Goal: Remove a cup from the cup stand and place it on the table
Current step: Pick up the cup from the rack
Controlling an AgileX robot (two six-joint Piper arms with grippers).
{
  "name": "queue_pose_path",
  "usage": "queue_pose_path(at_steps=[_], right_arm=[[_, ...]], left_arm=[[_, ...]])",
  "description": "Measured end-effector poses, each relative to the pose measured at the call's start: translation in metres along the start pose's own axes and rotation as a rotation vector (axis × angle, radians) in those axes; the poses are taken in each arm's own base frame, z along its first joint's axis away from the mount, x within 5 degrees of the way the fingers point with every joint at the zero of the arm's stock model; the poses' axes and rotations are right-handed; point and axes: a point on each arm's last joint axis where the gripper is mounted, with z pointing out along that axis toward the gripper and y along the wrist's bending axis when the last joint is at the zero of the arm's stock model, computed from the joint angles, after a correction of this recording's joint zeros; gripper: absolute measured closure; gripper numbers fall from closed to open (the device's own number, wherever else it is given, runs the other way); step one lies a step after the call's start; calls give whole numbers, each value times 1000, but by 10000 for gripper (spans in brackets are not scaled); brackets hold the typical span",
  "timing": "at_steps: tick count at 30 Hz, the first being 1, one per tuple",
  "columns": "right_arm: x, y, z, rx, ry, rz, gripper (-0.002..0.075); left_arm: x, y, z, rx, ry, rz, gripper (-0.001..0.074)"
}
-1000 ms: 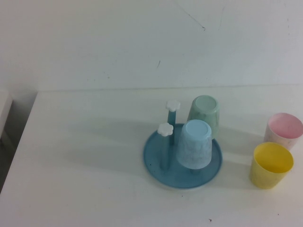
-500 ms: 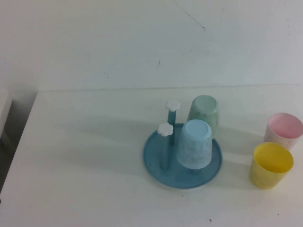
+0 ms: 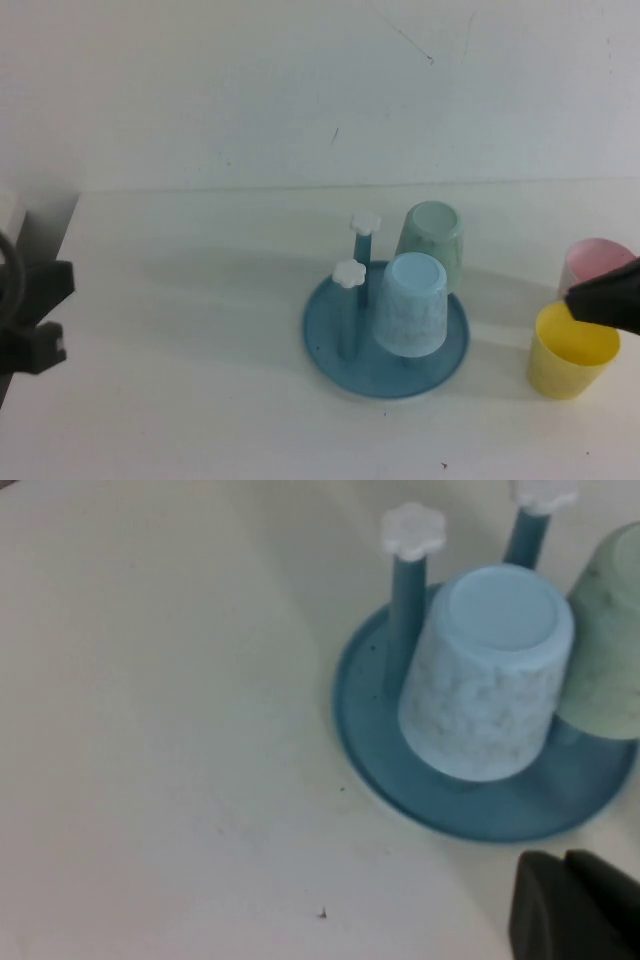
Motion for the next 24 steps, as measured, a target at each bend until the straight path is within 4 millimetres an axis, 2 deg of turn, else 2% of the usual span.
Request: queue_pose_path(at_steps=[4, 9, 12, 15, 16, 18, 20, 24], right_arm=[[-18, -1, 36, -66, 49, -69, 729], [-45, -6, 68, -78, 124, -179, 711], [-58, -10, 81, -73, 168, -237, 603], [-69, -14, 92, -85, 178, -262, 402], [-72, -14, 98, -94, 184, -270, 314], [-79, -15, 105, -115, 190, -284, 209], [-83, -16, 115, -146, 211, -294, 149], [-83, -22, 136, -181, 257, -306, 116]], left_arm=[[-11, 3, 25, 87, 56, -11, 738], [-11, 5, 45, 169, 113, -8, 738], [-9, 7, 51, 174, 134, 0, 738], [-10, 7, 51, 172, 130, 15, 738], [-10, 7, 51, 172, 130, 15, 738], [-10, 7, 51, 172, 127, 18, 738], [-10, 7, 51, 172, 127, 22, 738], [-10, 8, 51, 170, 121, 31, 738]])
